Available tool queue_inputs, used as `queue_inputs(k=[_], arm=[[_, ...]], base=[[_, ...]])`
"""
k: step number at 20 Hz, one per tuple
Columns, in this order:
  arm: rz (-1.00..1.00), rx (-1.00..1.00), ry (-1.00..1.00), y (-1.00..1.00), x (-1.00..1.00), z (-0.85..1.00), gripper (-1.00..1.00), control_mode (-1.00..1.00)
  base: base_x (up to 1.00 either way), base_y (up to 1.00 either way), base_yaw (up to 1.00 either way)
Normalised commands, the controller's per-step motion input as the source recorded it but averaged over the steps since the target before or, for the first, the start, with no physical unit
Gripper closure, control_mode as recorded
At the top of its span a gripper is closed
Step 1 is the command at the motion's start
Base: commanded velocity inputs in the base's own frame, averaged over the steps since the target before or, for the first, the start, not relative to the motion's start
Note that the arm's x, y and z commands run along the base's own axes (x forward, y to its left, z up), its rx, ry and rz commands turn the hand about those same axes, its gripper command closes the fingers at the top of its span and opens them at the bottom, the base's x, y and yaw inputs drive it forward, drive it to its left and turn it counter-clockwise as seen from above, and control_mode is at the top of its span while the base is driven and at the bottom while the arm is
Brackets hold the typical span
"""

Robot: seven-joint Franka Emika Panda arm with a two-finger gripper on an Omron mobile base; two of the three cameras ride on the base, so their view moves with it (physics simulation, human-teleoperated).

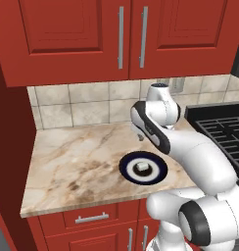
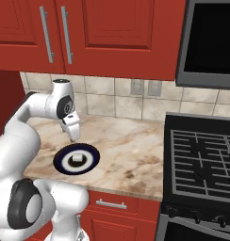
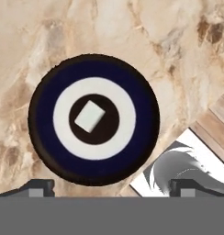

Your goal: Pick up the marshmallow and place it in the cup of hot chocolate on the dining counter.

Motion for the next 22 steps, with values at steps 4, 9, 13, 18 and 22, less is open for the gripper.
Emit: queue_inputs(k=[4,9,13,18,22], arm=[[-0.24,0.0,0.0,0.03,0.0,-0.27,-1.0,-1.0],[-0.18,0.0,0.0,0.03,0.09,-0.2,-1.0,-1.0],[-0.08,-0.02,0.02,0.0,0.19,-0.06,-1.0,-1.0],[-0.06,-0.04,0.0,0.0,0.11,-0.26,-1.0,-1.0],[-0.05,-0.04,0.0,0.0,0.05,-0.4,-1.0,-1.0]], base=[[0.0,0.0,0.0],[0.0,0.0,0.0],[0.0,0.0,0.0],[0.0,0.0,0.0],[0.0,0.0,0.0]])
